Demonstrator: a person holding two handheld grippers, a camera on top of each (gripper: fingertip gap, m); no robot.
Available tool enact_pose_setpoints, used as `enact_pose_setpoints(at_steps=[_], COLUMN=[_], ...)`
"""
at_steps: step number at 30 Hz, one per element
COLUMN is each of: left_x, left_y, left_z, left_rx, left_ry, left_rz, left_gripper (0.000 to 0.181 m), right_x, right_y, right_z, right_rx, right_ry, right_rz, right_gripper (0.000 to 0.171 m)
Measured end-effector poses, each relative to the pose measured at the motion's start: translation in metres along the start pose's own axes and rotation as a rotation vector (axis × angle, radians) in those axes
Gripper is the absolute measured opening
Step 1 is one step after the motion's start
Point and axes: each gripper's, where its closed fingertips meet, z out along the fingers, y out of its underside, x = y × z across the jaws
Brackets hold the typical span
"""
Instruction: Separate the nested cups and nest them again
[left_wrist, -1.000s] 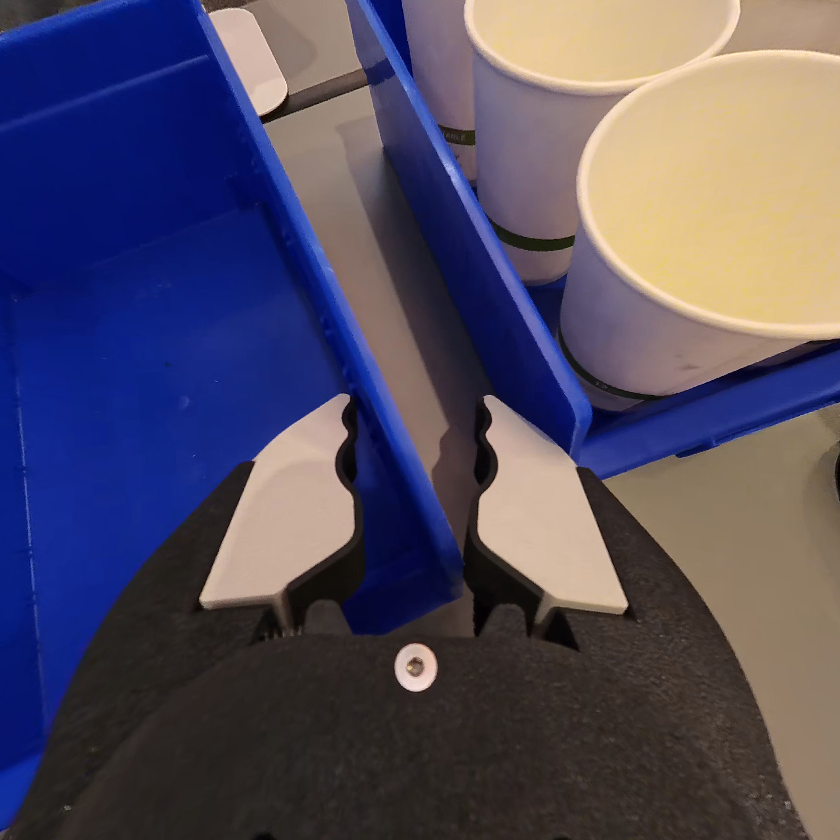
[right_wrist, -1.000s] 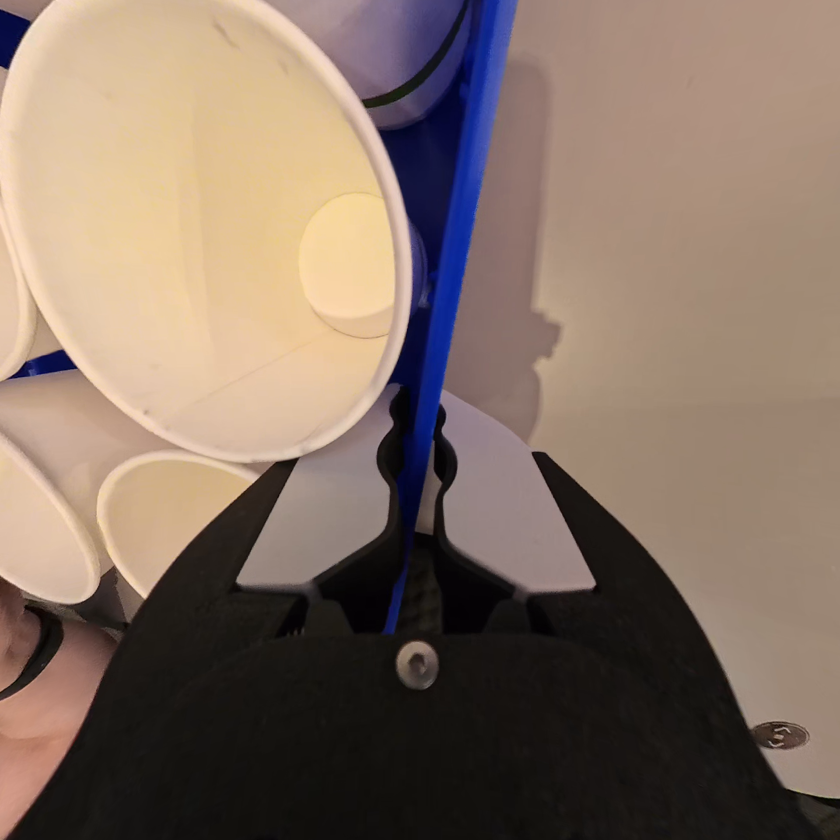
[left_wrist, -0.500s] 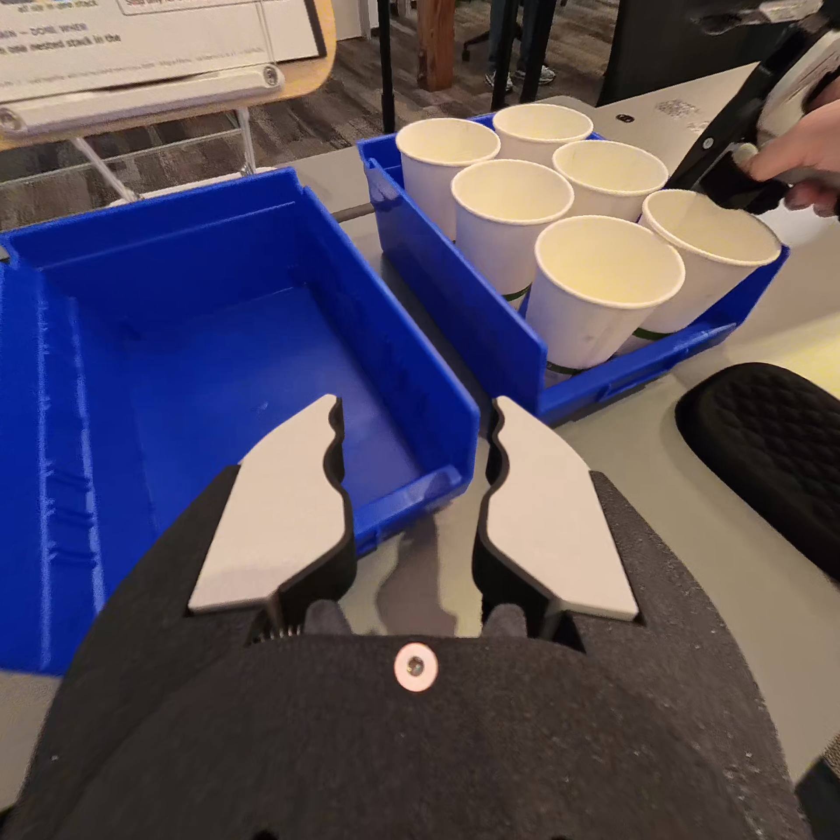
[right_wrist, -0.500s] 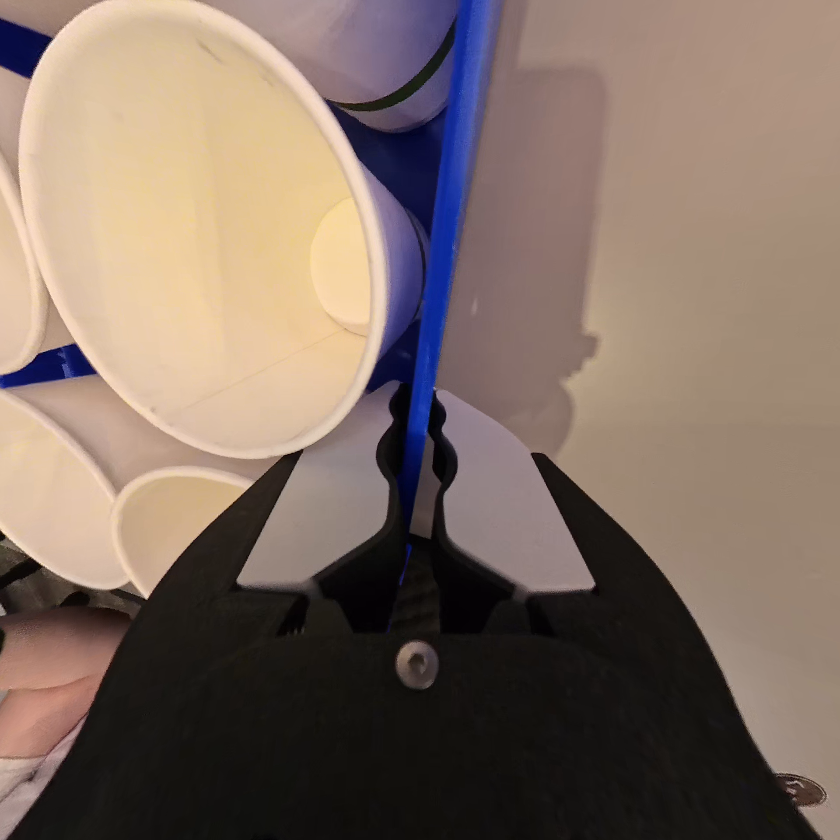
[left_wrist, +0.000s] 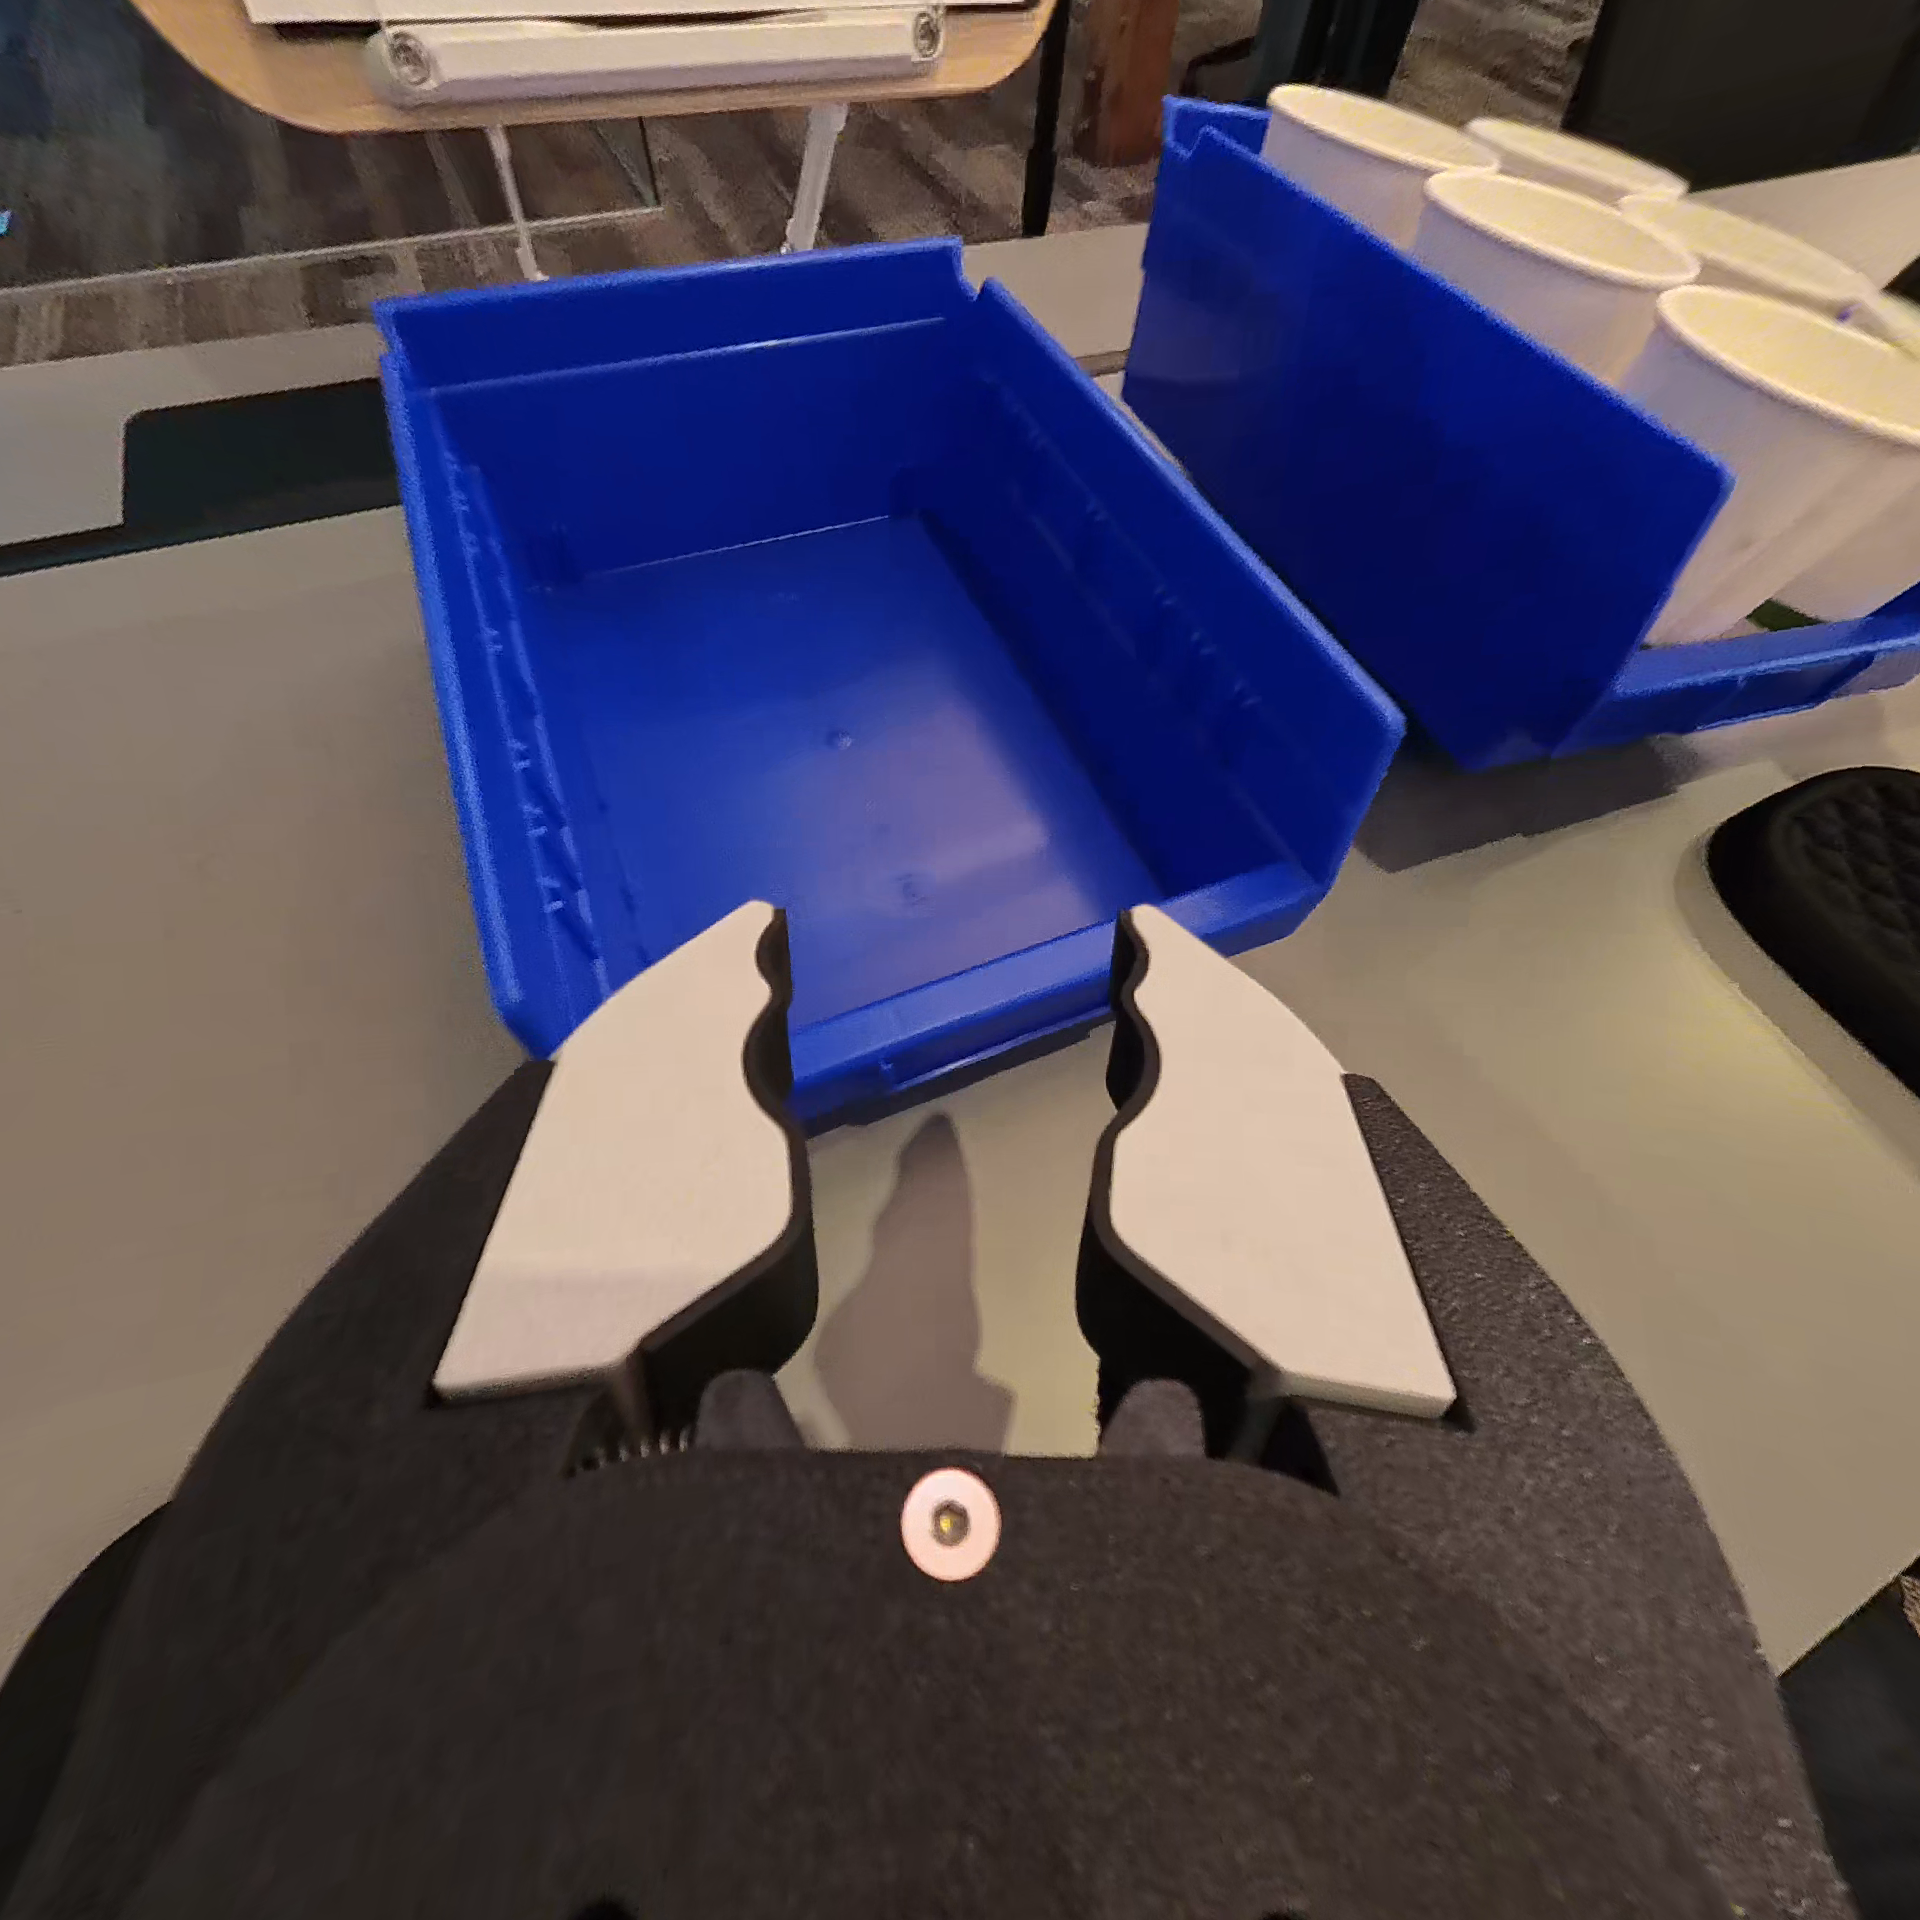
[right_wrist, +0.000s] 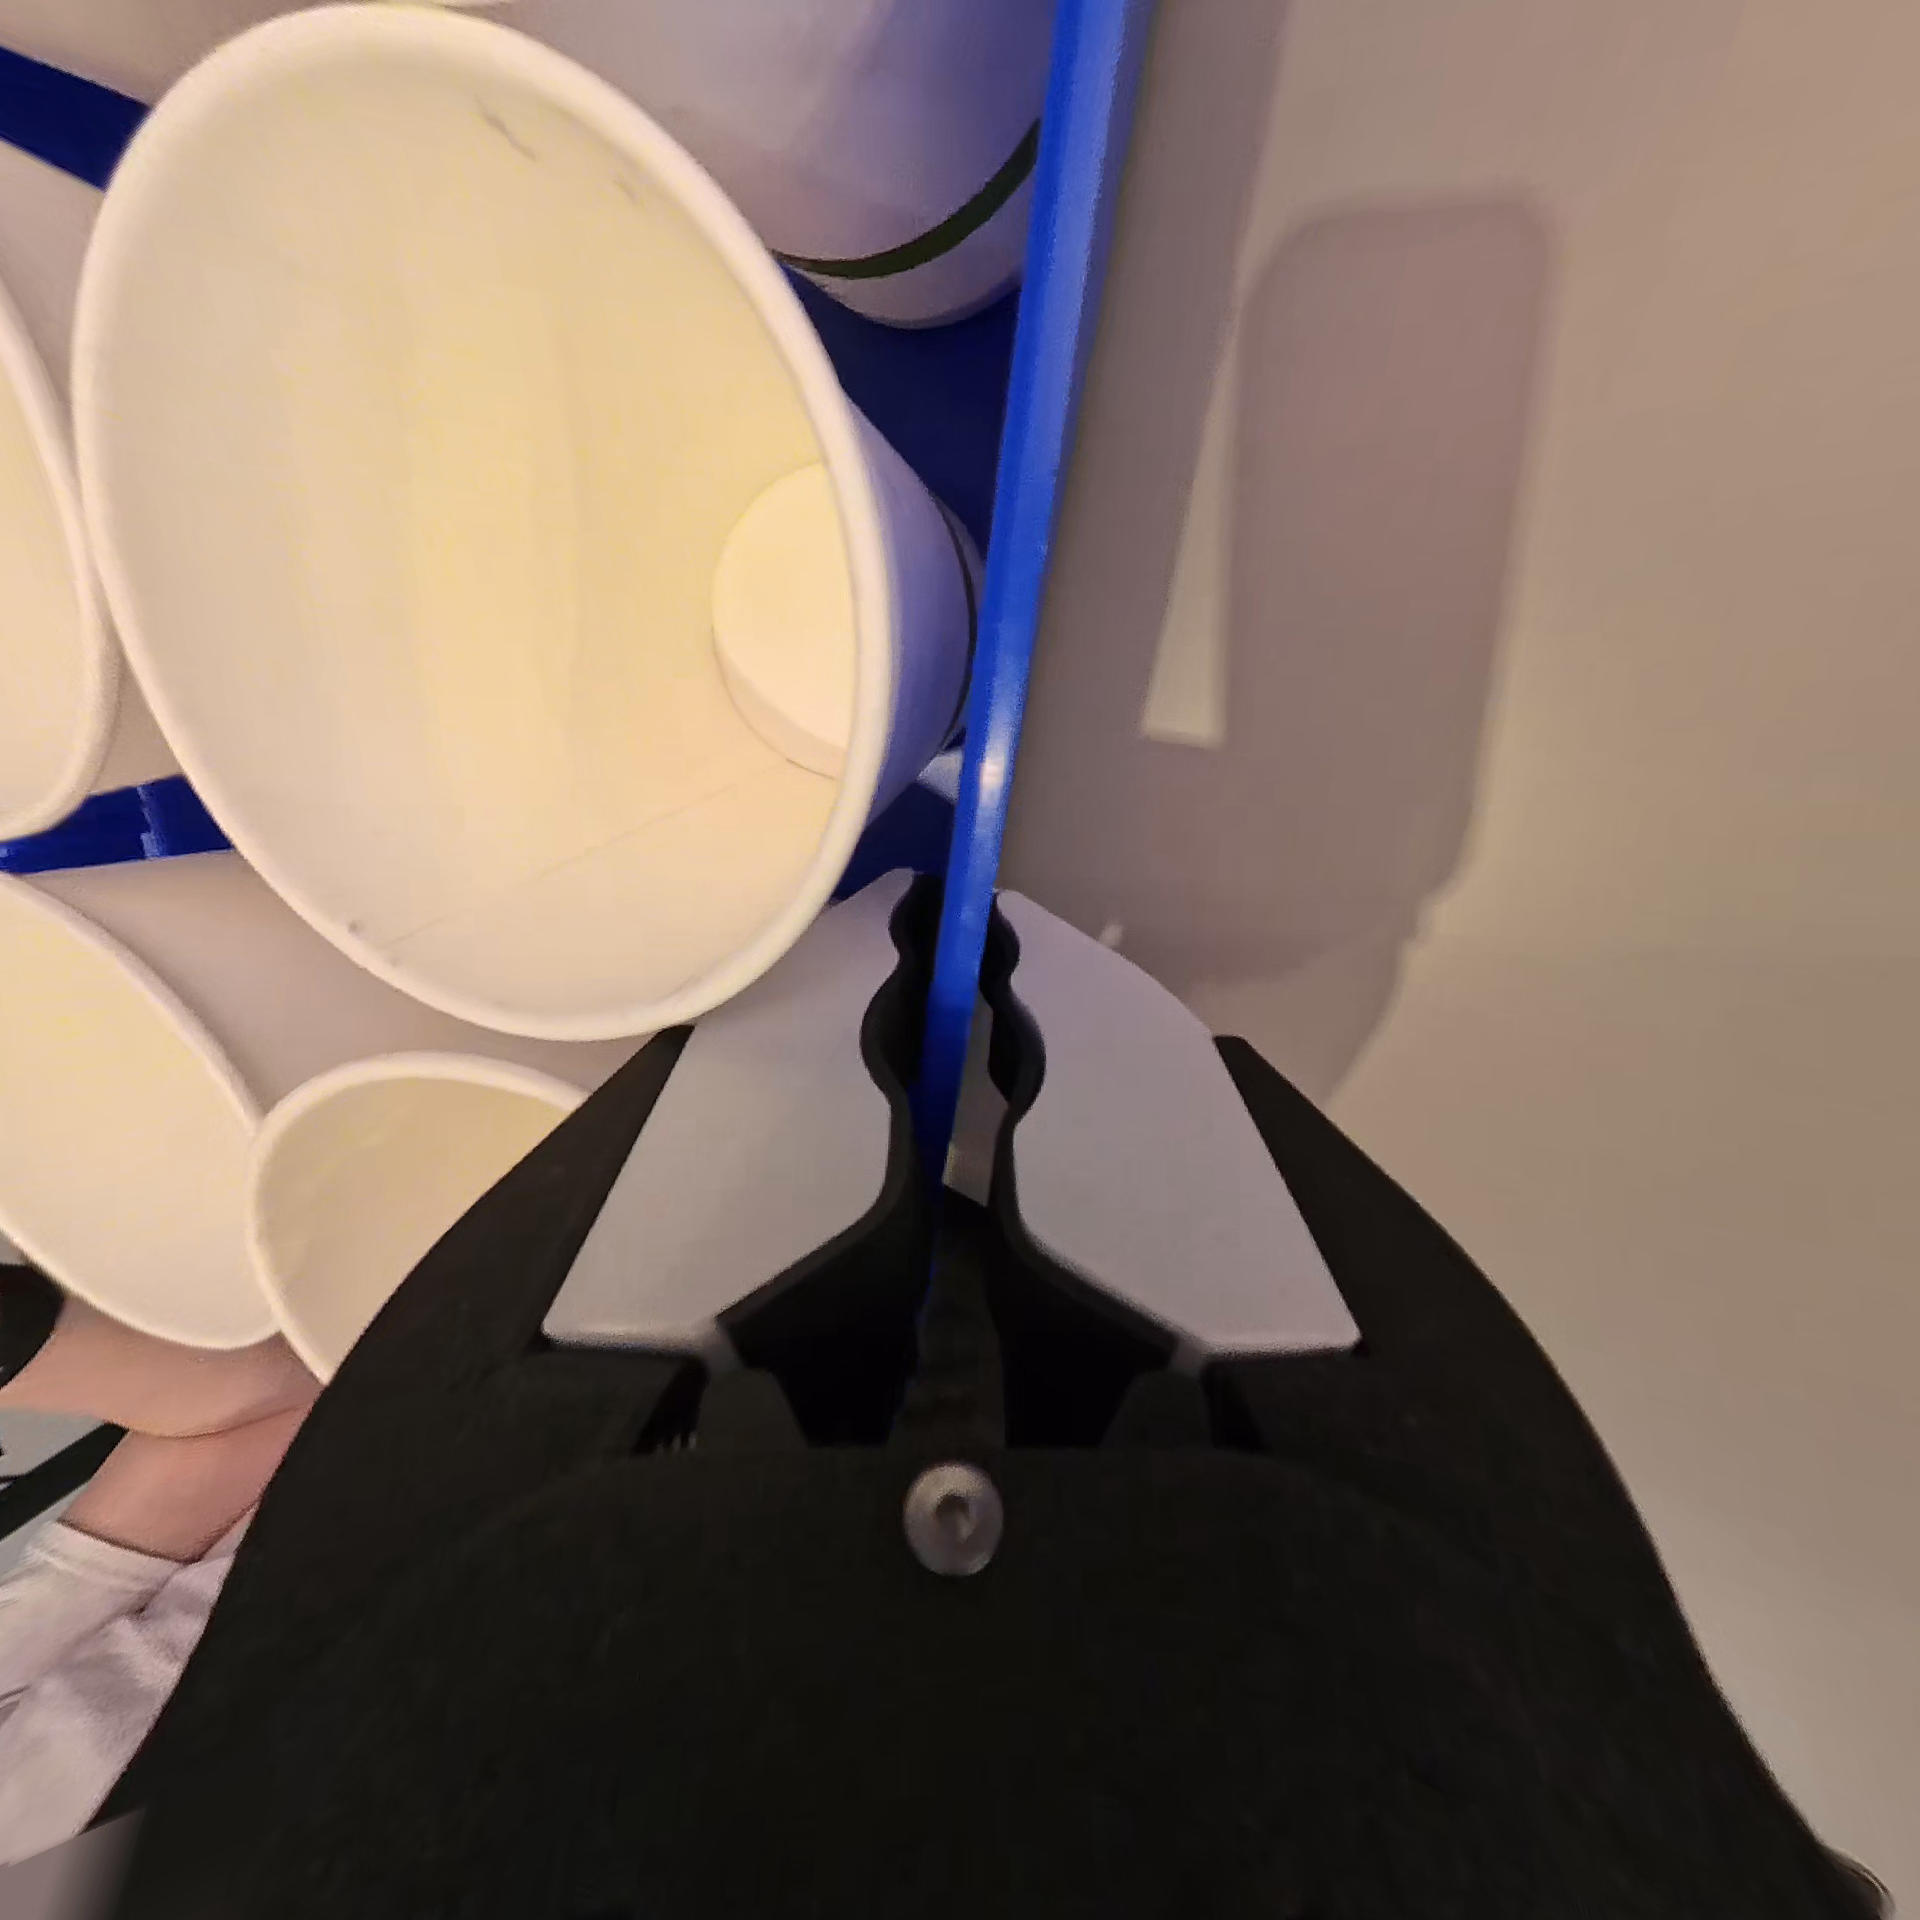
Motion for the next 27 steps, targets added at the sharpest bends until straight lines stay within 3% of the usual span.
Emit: enact_pose_setpoints(at_steps=[7,13,20,27], left_x=[-0.030,-0.069,-0.116,-0.158], left_y=[0.014,0.022,0.043,0.074], left_z=[-0.020,-0.052,-0.094,-0.131], left_rx=[-0.011,0.021,0.069,0.058], left_ry=[-0.053,-0.135,-0.202,-0.268], left_rz=[-0.017,-0.071,-0.168,-0.233], left_gripper=[0.059,0.060,0.059,0.058], right_x=[-0.009,-0.058,-0.167,-0.315], right_y=[0.001,-0.006,-0.020,-0.044], right_z=[-0.039,-0.080,-0.088,-0.036], right_rx=[-0.031,-0.053,-0.126,-0.174], right_ry=[0.079,0.102,0.081,-0.045], right_rz=[-0.038,-0.089,-0.185,-0.348], right_gripper=[0.007,0.007,0.007,0.007])
